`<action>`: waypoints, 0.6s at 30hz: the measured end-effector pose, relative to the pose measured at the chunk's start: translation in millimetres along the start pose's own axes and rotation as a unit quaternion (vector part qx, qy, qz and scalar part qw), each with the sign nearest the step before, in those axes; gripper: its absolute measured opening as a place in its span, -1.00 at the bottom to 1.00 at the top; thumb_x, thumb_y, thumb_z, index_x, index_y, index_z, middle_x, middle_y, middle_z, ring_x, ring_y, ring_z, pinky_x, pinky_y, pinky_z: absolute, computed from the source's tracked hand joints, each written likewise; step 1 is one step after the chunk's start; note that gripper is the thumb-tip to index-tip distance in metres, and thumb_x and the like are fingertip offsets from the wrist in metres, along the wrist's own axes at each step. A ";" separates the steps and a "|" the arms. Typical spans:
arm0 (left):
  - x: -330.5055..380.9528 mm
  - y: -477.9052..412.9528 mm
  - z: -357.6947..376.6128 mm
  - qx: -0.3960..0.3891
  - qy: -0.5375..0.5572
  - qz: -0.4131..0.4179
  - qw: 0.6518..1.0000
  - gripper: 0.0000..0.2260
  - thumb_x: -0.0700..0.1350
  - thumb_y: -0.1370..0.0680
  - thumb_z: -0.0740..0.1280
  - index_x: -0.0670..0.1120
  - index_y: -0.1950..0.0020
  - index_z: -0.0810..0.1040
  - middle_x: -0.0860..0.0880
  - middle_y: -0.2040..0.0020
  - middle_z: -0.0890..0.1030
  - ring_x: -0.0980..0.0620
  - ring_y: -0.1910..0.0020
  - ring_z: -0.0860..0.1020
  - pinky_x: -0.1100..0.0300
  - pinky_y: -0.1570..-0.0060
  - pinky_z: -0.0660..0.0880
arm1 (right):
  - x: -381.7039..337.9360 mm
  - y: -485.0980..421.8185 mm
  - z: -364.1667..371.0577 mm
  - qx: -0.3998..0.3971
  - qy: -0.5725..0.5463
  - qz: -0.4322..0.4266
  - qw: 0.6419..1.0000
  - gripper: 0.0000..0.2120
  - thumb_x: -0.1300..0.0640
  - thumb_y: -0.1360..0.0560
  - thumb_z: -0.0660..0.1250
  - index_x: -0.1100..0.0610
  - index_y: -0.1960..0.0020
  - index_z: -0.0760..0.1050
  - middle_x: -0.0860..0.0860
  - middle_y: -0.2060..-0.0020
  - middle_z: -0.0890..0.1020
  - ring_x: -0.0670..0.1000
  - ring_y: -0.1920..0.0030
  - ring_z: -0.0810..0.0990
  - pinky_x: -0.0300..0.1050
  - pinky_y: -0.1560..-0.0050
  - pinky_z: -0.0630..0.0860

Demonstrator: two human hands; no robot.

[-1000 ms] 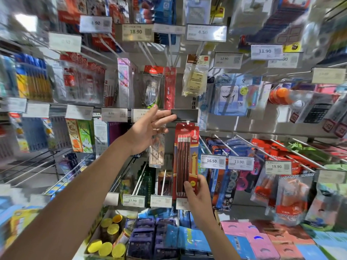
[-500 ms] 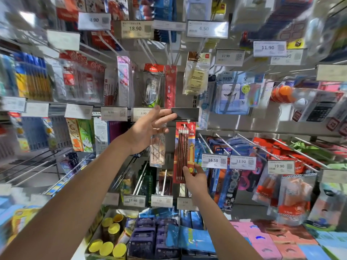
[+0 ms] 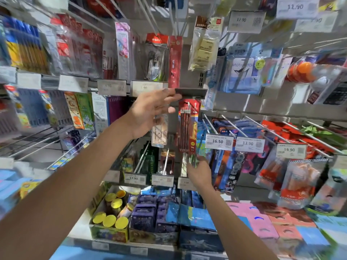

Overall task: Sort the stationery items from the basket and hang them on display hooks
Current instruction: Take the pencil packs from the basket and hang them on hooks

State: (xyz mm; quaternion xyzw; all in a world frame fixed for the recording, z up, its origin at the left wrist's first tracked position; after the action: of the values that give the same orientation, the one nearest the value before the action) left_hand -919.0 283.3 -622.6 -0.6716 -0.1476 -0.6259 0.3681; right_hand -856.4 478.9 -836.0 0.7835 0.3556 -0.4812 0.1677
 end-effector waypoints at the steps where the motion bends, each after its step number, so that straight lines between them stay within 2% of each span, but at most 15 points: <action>1: -5.6 2.9 0.4 0.006 0.002 0.006 1.000 -0.67 0.11 -0.56 0.36 0.03 -0.27 0.61 0.04 -0.29 0.67 0.09 0.04 0.65 0.16 0.21 0.36 | -3.2 5.0 -1.0 -0.002 0.041 -0.025 0.999 -0.74 0.06 -0.60 0.35 0.25 -0.13 0.48 0.09 0.22 0.58 0.11 0.22 0.58 -0.03 0.25 0.56; 2: -13.4 6.2 0.8 0.010 -0.004 0.007 1.000 -0.74 0.05 -0.57 0.38 0.03 -0.23 0.63 0.01 -0.27 0.68 0.09 0.05 0.66 0.19 0.24 0.40 | -7.1 9.4 -1.6 -0.004 0.071 -0.053 0.996 -0.79 0.06 -0.60 0.34 0.21 -0.05 0.47 0.08 0.16 0.59 0.11 0.16 0.58 -0.01 0.18 0.56; 3: -23.6 9.4 0.8 0.014 -0.020 0.000 1.000 -0.79 0.02 -0.58 0.39 0.03 -0.19 0.64 0.00 -0.24 0.69 0.08 0.05 0.67 0.22 0.26 0.42 | -11.7 14.1 -1.5 -0.012 0.083 -0.084 0.993 -0.81 0.07 -0.61 0.34 0.20 -0.08 0.48 0.06 0.08 0.60 0.09 0.09 0.58 -0.05 0.12 0.52; 5: -47.8 14.2 -2.1 0.033 -0.080 -0.028 0.996 -0.87 -0.04 -0.62 0.40 0.02 -0.15 0.64 0.02 -0.17 0.72 0.08 0.04 0.69 0.26 0.27 0.45 | -20.5 23.3 -0.2 -0.044 0.080 -0.136 0.987 -0.72 0.12 -0.61 0.33 0.18 -0.29 0.50 0.04 -0.14 0.62 0.05 -0.11 0.58 -0.15 -0.03 0.44; 7: -73.5 17.4 -10.3 0.061 -0.174 -0.058 0.981 -0.90 -0.10 -0.61 0.44 0.02 -0.12 0.66 0.04 -0.13 0.73 0.12 0.05 0.70 0.28 0.25 0.48 | -25.0 30.7 -1.6 -0.069 0.083 -0.166 0.980 -0.66 0.13 -0.61 0.35 0.17 -0.36 0.48 0.05 -0.24 0.60 0.05 -0.25 0.56 -0.18 -0.14 0.42; 9: -95.9 20.7 -20.1 0.072 -0.289 -0.074 0.952 -0.87 -0.09 -0.59 0.48 0.01 -0.13 0.66 0.04 -0.12 0.70 0.14 -0.01 0.68 0.27 0.09 0.57 | -25.5 36.4 -3.4 -0.082 0.093 -0.191 0.974 -0.63 0.09 -0.60 0.39 0.16 -0.37 0.47 0.04 -0.26 0.59 0.03 -0.28 0.54 -0.19 -0.20 0.41; 11: -116.7 24.2 -25.5 0.058 -0.350 -0.086 0.931 -0.83 -0.10 -0.58 0.49 -0.02 -0.16 0.64 0.04 -0.12 0.67 0.09 -0.09 0.64 0.09 -0.19 0.58 | -25.5 39.8 -5.5 -0.092 0.094 -0.208 0.969 -0.58 0.05 -0.58 0.42 0.14 -0.39 0.46 0.03 -0.28 0.59 0.01 -0.30 0.53 -0.15 -0.27 0.42; 12: -125.4 26.5 -27.1 0.046 -0.369 -0.092 0.924 -0.81 -0.10 -0.58 0.49 -0.03 -0.18 0.62 0.05 -0.14 0.65 0.07 -0.12 0.63 0.02 -0.25 0.55 | -26.1 41.0 -6.3 -0.096 0.095 -0.213 0.968 -0.56 0.03 -0.58 0.43 0.14 -0.40 0.46 0.03 -0.29 0.59 0.01 -0.31 0.53 -0.12 -0.30 0.44; 15: -141.3 35.2 -30.2 0.002 -0.447 -0.121 0.886 -0.68 -0.05 -0.58 0.48 -0.01 -0.31 0.54 0.05 -0.30 0.58 0.01 -0.28 0.56 -0.04 -0.36 0.48 | -32.9 45.5 -6.2 -0.127 0.117 -0.204 0.964 -0.52 0.03 -0.59 0.42 0.16 -0.44 0.44 0.05 -0.32 0.58 0.04 -0.33 0.53 -0.05 -0.34 0.46; 18: -137.5 46.6 -29.7 -0.038 -0.478 -0.160 0.863 -0.54 0.01 -0.59 0.46 -0.05 -0.45 0.46 -0.01 -0.42 0.52 -0.04 -0.38 0.50 -0.03 -0.38 0.45 | -50.9 58.1 -8.5 -0.195 0.145 -0.172 0.955 -0.54 0.06 -0.61 0.38 0.18 -0.46 0.40 0.09 -0.36 0.55 0.10 -0.35 0.52 0.01 -0.35 0.47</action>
State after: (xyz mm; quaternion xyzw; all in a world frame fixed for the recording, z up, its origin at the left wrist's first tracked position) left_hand -933.8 267.2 -769.1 -0.8689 -0.3870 -0.2837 0.1213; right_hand -823.6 423.7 -792.1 0.7235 0.5926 -0.3056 0.1786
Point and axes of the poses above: each hand's wrist, its own y-axis away from the middle knuckle, its own z-axis out of the palm, x = y × z, the point moved 7 cm from there along -y, towards the middle knuckle
